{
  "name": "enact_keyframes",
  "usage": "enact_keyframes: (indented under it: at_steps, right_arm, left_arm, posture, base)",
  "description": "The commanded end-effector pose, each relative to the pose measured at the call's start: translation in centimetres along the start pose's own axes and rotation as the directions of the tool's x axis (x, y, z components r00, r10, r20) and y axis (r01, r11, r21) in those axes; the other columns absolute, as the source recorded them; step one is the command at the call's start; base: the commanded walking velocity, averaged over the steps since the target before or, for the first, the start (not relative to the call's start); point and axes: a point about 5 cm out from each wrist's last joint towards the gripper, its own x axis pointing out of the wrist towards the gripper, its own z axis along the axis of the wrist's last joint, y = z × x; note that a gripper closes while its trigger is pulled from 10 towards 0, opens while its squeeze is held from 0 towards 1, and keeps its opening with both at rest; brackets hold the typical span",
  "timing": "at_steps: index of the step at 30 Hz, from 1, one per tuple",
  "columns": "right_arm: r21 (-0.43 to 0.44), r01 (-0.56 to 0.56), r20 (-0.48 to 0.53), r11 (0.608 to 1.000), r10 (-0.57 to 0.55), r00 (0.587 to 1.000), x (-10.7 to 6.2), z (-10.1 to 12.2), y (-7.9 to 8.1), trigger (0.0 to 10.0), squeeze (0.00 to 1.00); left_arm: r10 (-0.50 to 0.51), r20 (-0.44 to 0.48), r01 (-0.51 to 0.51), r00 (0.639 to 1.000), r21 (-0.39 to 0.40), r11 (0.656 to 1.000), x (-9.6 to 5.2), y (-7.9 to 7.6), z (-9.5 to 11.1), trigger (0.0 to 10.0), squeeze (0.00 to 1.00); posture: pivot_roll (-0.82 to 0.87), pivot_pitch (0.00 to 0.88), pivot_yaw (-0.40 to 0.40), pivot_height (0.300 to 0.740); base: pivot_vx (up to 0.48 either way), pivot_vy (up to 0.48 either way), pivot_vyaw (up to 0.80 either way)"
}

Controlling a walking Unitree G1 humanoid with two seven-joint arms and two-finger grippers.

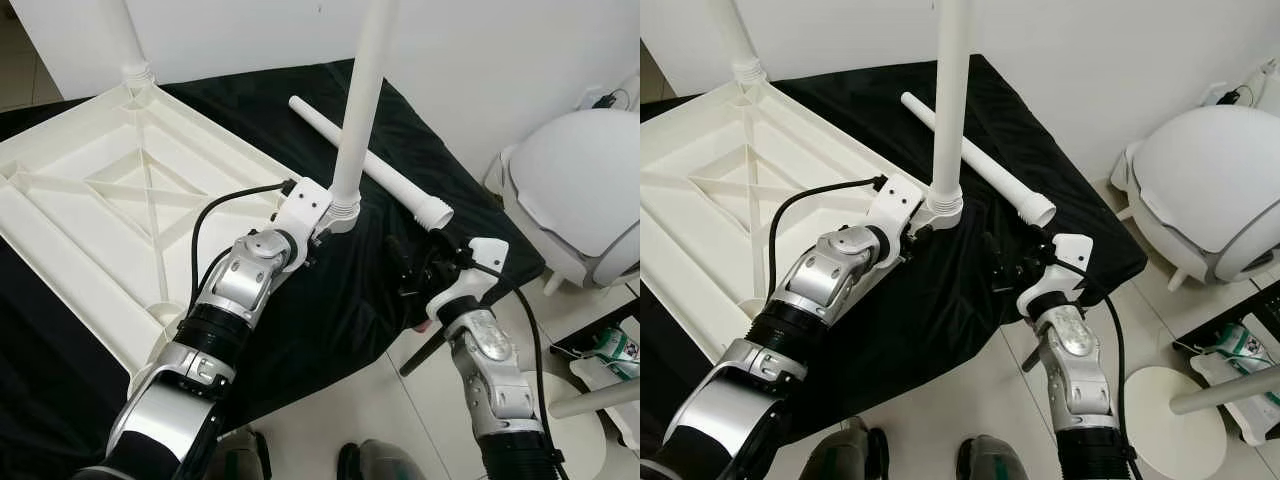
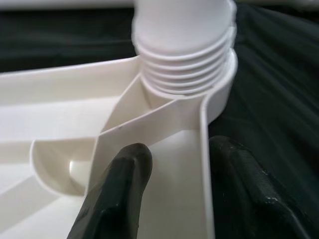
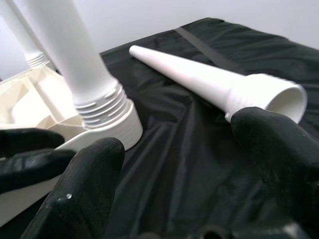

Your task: Building children table

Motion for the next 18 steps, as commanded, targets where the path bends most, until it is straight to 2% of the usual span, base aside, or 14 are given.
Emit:
enact_keyframes:
  at_steps: [1,4,8,12,15,18]
  right_arm:
    - [-0.012,0.017,-0.017,1.0,-0.017,1.0,-0.3,0.0,-0.7,10.0,0.0]
    - [-0.021,0.022,-0.02,1.0,-0.023,1.0,-0.4,0.1,-1.0,10.0,0.0]
    - [-0.026,0.025,-0.021,0.999,-0.025,0.999,-0.4,0.1,-1.1,10.0,0.0]
    - [-0.049,0.037,-0.023,0.998,-0.038,0.999,-0.5,0.3,-1.7,10.0,0.0]
    - [-0.053,0.038,-0.024,0.998,-0.039,0.999,-0.5,0.3,-1.9,10.0,0.0]
    - [-0.07,0.035,-0.023,0.997,-0.036,0.999,-0.1,0.6,-2.3,10.0,0.0]
  left_arm:
    - [-0.114,-0.06,0.119,0.992,0.079,0.99,-0.5,-1.4,-1.9,10.0,0.0]
    - [-0.178,-0.07,0.186,0.982,0.127,0.974,-1.0,-1.9,-2.4,10.0,0.0]
    - [-0.21,-0.072,0.219,0.975,0.145,0.965,-1.5,-2.0,-2.6,10.0,0.0]
    - [-0.301,-0.083,0.311,0.95,0.203,0.928,-3.7,-1.6,-3.5,10.0,0.0]
    - [-0.315,-0.089,0.327,0.945,0.212,0.921,-4.2,-1.4,-3.7,10.0,0.0]
    - [-0.316,-0.128,0.338,0.94,0.214,0.916,-5.7,-0.6,-5.0,10.0,0.0]
  posture:
    - [-0.12,0.07,0.027,0.74]
    - [-0.12,0.072,0.029,0.74]
    - [-0.12,0.071,0.031,0.74]
    - [-0.12,0.073,0.033,0.74]
    - [-0.11,0.072,0.033,0.74]
    - [-0.1,0.068,0.027,0.74]
  base:
    - [0.0,0.0,0.0]
    - [0.0,0.0,0.0]
    - [0.0,0.0,0.0]
    - [0.0,0.0,0.0]
    - [0.0,0.0,0.0]
    - [0.0,0.0,0.0]
